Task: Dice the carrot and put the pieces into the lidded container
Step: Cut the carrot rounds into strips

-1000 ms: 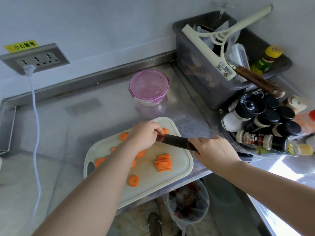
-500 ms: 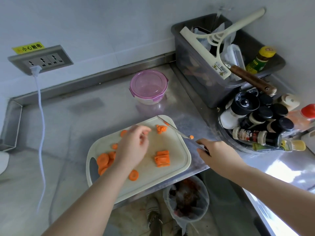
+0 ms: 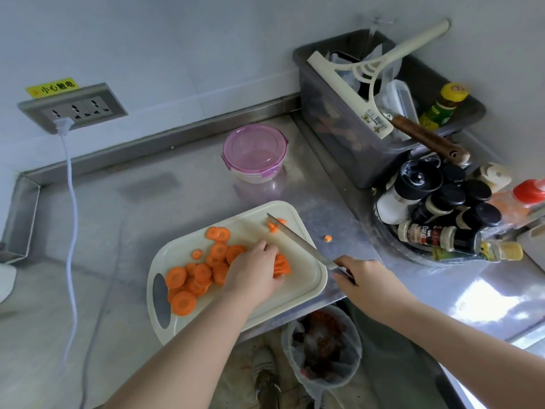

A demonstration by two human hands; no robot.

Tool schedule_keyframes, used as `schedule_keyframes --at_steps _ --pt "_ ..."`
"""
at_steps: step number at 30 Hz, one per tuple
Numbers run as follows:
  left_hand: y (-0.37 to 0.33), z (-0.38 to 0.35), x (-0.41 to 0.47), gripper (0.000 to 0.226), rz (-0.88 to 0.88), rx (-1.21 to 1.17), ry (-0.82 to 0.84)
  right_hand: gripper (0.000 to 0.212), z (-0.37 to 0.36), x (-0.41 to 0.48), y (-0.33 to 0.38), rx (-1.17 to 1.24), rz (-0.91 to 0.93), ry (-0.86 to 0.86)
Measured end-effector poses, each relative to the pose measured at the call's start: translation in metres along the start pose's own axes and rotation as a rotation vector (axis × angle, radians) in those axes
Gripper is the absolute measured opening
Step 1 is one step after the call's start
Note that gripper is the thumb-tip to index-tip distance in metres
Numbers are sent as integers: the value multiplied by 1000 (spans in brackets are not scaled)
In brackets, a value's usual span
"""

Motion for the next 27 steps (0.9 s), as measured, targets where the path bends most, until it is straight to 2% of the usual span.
schedule_keyframes --at_steps 5,9,16,21,27 --pt "5 -1 10 36 195 -105 -28 21 -7 9 9 19 0 45" --pt "12 2 15 37 273 -141 -52 19 -16 18 15 23 -3 70" --pt "15 3 20 36 288 -172 -15 15 -26 26 24 33 -20 91" --pt "17 1 18 35 271 -161 -20 24 -28 27 24 47 -38 85" --pt "19 1 16 34 262 -185 -52 23 -28 23 25 65 -60 96"
Point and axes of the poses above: each hand's wrist, its own x-axis towards the middle knuckle, its own z-axis out of the back of the hand, y = z × x, the point moved 4 cm from there along x, towards the middle knuckle, and after that the axes turned 8 degrees about z, right-handed, at the moved point
